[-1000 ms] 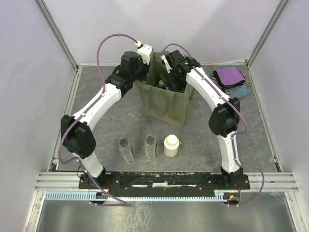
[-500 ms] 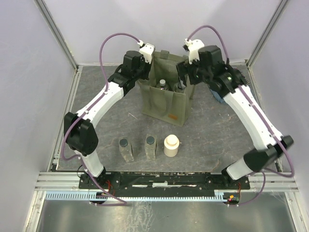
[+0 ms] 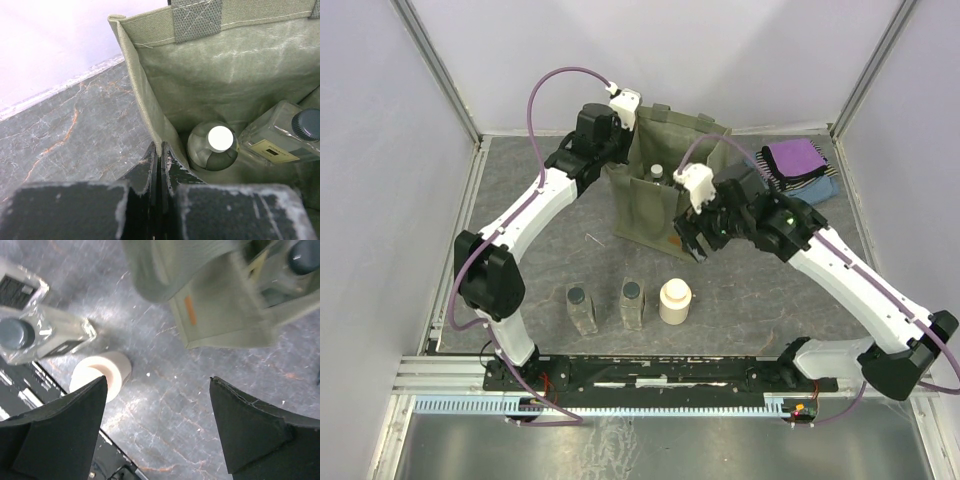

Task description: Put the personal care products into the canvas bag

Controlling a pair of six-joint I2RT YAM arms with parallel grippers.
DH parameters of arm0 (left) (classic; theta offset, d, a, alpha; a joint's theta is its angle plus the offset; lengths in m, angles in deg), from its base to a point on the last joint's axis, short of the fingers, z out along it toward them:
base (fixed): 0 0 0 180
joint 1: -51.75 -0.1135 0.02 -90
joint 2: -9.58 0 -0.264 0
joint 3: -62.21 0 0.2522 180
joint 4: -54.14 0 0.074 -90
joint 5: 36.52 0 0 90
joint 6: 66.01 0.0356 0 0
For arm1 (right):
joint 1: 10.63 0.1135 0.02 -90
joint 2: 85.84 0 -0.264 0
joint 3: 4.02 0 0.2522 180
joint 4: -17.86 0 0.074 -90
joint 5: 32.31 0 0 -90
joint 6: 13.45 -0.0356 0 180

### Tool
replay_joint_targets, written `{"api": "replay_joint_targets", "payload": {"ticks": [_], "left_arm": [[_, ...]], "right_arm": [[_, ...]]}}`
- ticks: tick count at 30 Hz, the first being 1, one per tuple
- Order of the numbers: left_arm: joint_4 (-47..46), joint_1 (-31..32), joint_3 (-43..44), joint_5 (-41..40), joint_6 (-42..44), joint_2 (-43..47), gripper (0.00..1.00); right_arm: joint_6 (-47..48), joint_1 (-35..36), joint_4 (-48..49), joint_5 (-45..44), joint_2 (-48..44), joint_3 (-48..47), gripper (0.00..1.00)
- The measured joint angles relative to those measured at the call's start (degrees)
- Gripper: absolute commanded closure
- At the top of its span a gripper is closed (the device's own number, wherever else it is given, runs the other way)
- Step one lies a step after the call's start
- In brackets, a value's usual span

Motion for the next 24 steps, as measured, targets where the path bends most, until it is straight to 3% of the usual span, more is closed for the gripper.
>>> {"api": "replay_joint_targets", "payload": {"ticks": [10, 19, 24], "left_arm": [[0.3, 0.2, 0.5, -0.9, 0.0, -0.4, 0.97], [0.3, 0.3, 0.7, -1.2, 0.0, -0.9, 0.97], [0.4, 0.3, 0.7, -1.4, 0.0, -0.9, 0.97]], "right_arm": [[-0.6, 13.0, -0.9, -0.4, -1.0, 8.5, 0.1], [-1.4, 17.9, -0.3, -0.6, 2.7, 10.8, 0.12], [-1.5, 19.6, 0.0, -1.6, 5.7, 11.4, 0.18]]}}
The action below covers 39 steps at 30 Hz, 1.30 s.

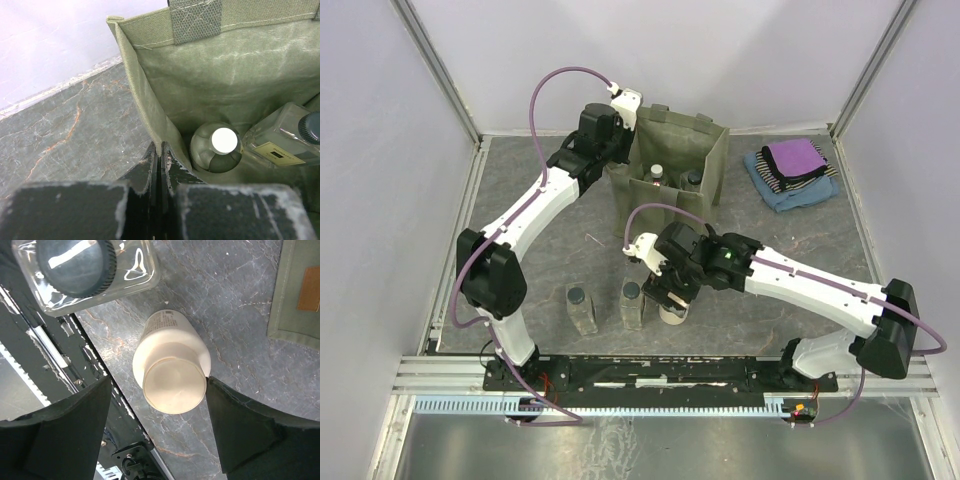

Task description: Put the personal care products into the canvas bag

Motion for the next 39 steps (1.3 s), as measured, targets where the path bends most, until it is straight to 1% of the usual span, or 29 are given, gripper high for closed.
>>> {"api": "replay_joint_targets", "payload": {"ticks": [6, 10, 15, 19, 20, 21, 22, 23, 27, 33, 37, 39], "left_arm": [[0.0, 0.0, 0.0, 0.0, 0.0, 0.0, 0.97], [0.0, 0.1, 0.0, 0.0, 0.0, 0.0, 0.97], [0.0, 0.1, 0.0, 0.0, 0.0, 0.0, 0.97], [0.0, 0.1, 0.0, 0.0, 0.0, 0.0, 0.97], [0.0, 0.1, 0.0, 0.0, 0.0, 0.0, 0.97], [0.0, 0.1, 0.0, 0.0, 0.0, 0.0, 0.97], [0.0, 0.1, 0.0, 0.0, 0.0, 0.0, 0.97], [0.0, 0.1, 0.0, 0.0, 0.0, 0.0, 0.97], [0.0, 0.1, 0.0, 0.0, 0.0, 0.0, 0.97], [0.0, 0.1, 0.0, 0.0, 0.0, 0.0, 0.97], [0.0, 0.1, 0.0, 0.0, 0.0, 0.0, 0.97], [0.0, 0.1, 0.0, 0.0, 0.0, 0.0, 0.97]], "right_arm": [[0.0, 0.1, 0.1, -1.2, 0.6, 0.0, 0.21], [0.1, 0.1, 0.1, -1.5, 0.7, 0.0, 0.27], [0.2, 0.1, 0.0, -1.9, 2.1, 0.3, 0.29], [0.4, 0.1, -0.1, -2.3, 3.1, 0.7, 0.36], [0.5, 0.1, -0.1, -2.5, 3.3, 0.7, 0.4], [0.7, 0.1, -0.1, -2.7, 3.3, 0.8, 0.47], [0.8, 0.1, -0.1, -2.9, 3.3, 0.8, 0.59], [0.9, 0.1, 0.0, -2.9, 3.3, 0.8, 0.67], [1.1, 0.1, 0.1, -3.0, 3.2, 0.8, 0.84], [0.5, 0.1, -0.1, -4.4, 3.1, 0.8, 0.99], [-1.0, -0.1, -2.4, -7.5, 2.9, -0.1, 1.0], [-2.0, -1.6, -5.8, -9.9, 2.8, -2.6, 1.0]]}}
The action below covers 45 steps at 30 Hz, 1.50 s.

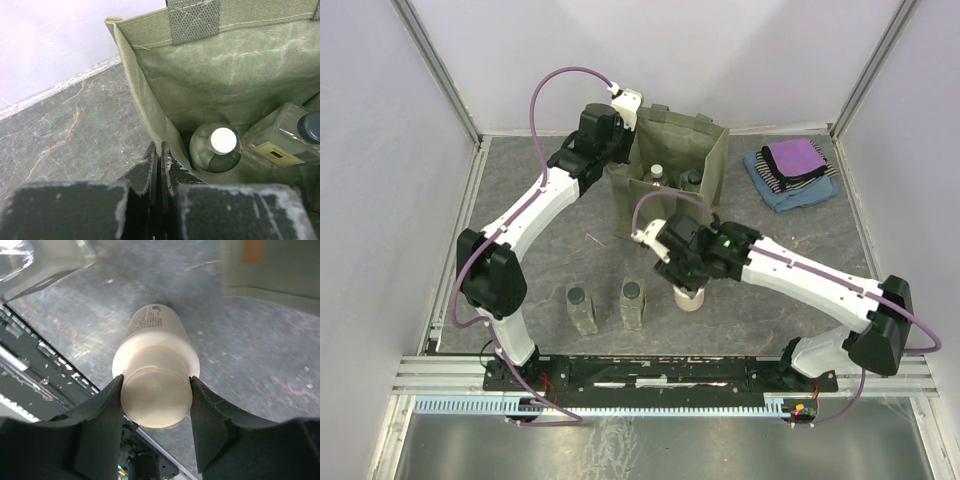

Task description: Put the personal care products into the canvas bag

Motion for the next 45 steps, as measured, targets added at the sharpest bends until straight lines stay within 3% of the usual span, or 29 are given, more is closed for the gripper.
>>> {"api": "replay_joint_targets", "payload": {"ticks": [4, 8, 17, 27, 39, 45], "left_arm": [[-0.1, 0.0, -0.2, 0.0, 0.0, 0.0, 0.97], [-0.6, 0.0, -0.8, 0.0, 0.0, 0.2, 0.97], [-3.8, 0.0, -5.6, 0.5, 0.0, 2.9, 0.97], [-4.8, 0.0, -6.1, 1.0, 0.0, 3.0, 0.97], [-4.0, 0.0, -5.6, 2.5, 1.7, 3.1, 0.97], [-1.4, 0.1, -3.5, 3.7, 2.7, 3.1, 0.97]], "right_arm": [[-1.7, -4.3, -5.7, -4.0, -1.3, -8.1, 1.0], [-2.5, -7.6, -10.2, -8.5, -1.9, -22.2, 1.0], [-0.7, -10.3, -10.6, -10.8, -2.7, -43.9, 1.0], [7.5, -15.2, -6.3, -9.5, 11.8, -64.9, 1.0], [7.3, -24.8, 2.1, 1.7, 22.4, -65.7, 1.0], [4.4, -25.3, 6.2, 4.7, 22.7, -56.5, 1.0]]}}
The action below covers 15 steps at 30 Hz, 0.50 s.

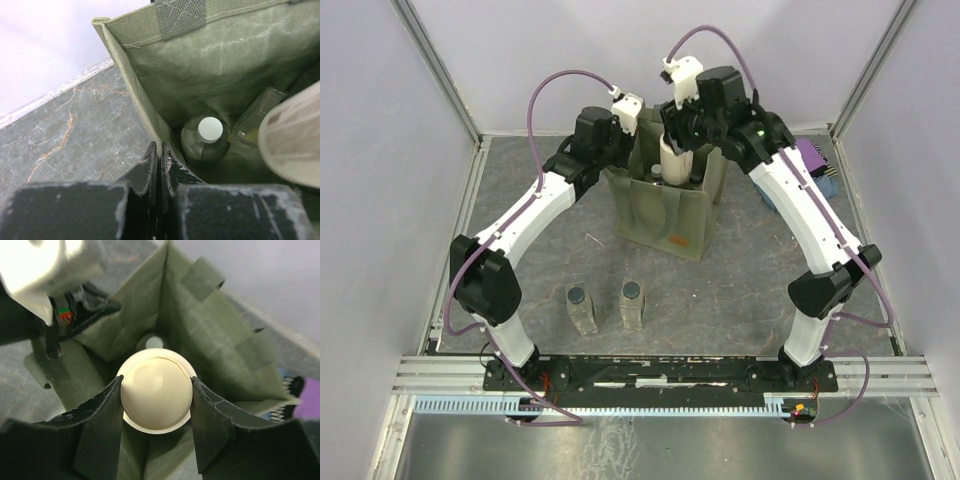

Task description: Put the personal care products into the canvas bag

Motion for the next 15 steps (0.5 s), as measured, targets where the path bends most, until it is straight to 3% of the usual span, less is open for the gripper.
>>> {"api": "replay_joint_targets", "payload": {"ticks": [15], "left_arm": [[3.3, 0.3, 2.4, 0.3, 1.3, -0.2, 0.97]], "right_arm": [[-6.3, -0.7, 3.1, 6.1, 0.3, 18.5, 1.0]]}}
